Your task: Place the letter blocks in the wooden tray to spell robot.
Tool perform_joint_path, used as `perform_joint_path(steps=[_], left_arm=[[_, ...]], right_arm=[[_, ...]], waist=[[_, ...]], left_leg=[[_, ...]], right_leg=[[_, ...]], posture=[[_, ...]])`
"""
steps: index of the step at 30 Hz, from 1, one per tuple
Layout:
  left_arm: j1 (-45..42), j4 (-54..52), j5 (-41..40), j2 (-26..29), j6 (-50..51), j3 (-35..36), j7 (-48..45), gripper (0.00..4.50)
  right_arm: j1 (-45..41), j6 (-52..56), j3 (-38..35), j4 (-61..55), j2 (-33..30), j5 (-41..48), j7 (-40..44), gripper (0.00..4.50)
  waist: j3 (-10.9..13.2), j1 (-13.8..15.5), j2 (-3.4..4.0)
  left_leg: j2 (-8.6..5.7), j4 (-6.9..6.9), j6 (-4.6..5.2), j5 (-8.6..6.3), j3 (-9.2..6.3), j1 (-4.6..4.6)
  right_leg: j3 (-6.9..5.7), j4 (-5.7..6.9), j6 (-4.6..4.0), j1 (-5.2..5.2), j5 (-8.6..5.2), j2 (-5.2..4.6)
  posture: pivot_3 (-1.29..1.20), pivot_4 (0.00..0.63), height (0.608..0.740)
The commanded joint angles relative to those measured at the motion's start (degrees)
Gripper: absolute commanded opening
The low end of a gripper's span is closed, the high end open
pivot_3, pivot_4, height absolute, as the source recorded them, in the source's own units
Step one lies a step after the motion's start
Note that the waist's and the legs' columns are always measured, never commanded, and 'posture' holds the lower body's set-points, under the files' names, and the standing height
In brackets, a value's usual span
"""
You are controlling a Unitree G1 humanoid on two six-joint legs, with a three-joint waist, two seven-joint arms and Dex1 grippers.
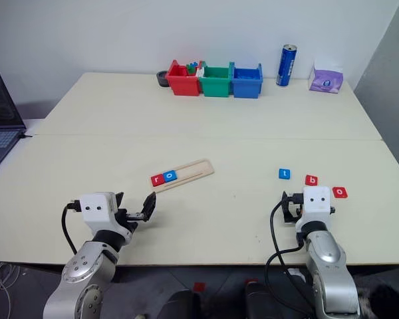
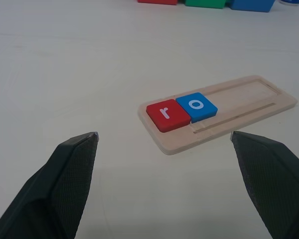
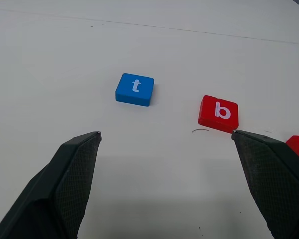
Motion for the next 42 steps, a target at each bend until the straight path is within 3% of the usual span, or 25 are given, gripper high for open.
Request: perform_joint_path(steps=[1, 21, 24, 31, 37, 42], left_arm=[[-0.28, -2.31, 0.07, 0.29, -0.67, -0.03, 0.03, 4.5], [-1.13, -1.84, -1.84, 0.02, -1.37, 0.44, -1.37, 4.5], [-2.7, -1.48, -5.42, 1.88, -1.77, 2.95, -4.77, 4.5], [-10.76, 7.09, -11.31, 13.15, -1.27, 7.79, -16.58, 4.5], [-15.5, 19.07, -12.27, 26.45, -5.24, 1.97, -39.79, 4.5], [-26.29, 36.71, -7.77, 30.66, -13.81, -2.65, -50.66, 4.5]], right_arm=[[-0.18, -1.02, 0.09, -2.23, 0.14, -0.57, -0.59, 4.47], [-1.41, -1.27, 1.11, -2.32, -0.44, -0.54, 0.68, 4.47], [-4.54, -0.52, 1.35, -1.59, -3.85, 2.89, 6.88, 4.47], [-16.34, 2.34, 1.27, 3.21, -15.5, 17.09, 28.81, 4.47], [-26.14, 6.65, 4.57, 8.53, -23.97, 28.05, 47.01, 4.47], [-31.46, 10.47, 6.63, 10.22, -25.84, 32.74, 51.64, 4.47]], waist=[[0.0, 0.01, 0.0], [0.0, 0.0, 0.0], [0.0, -0.05, 0.0], [0.0, -0.07, 0.0], [0.03, -0.06, 0.01], [0.05, 0.07, 0.0]], left_leg=[[0.0, 0.0, 0.0, 0.0, 0.0, 0.0], [0.0, 0.0, 0.0, 0.0, 0.0, 0.0], [0.0, 0.0, 0.0, 0.0, 0.02, 0.0], [0.0, 0.0, 0.02, 0.0, 0.01, 0.08], [-0.01, -0.05, 0.03, -0.01, 0.07, 0.0], [0.02, -0.05, 0.04, -0.01, 0.02, -0.03]], right_leg=[[0.0, 0.0, 0.0, 0.0, 0.0, 0.0], [0.0, -0.01, 0.0, 0.0, 0.0, 0.0], [-0.02, -0.01, 0.0, 0.0, 0.0, 0.0], [-0.22, 0.01, -0.01, 0.03, 0.01, 0.09], [-0.2, -0.11, -0.02, -0.02, 0.0, 0.07], [-0.31, -0.1, -0.08, -0.04, -0.03, 0.09]], posture=[[0.0, 0.15, 0.74], [0.0, 0.15, 0.74], [0.0, 0.15, 0.74], [0.0, 0.15, 0.74], [0.0, 0.15, 0.74], [0.0, 0.15, 0.74]])
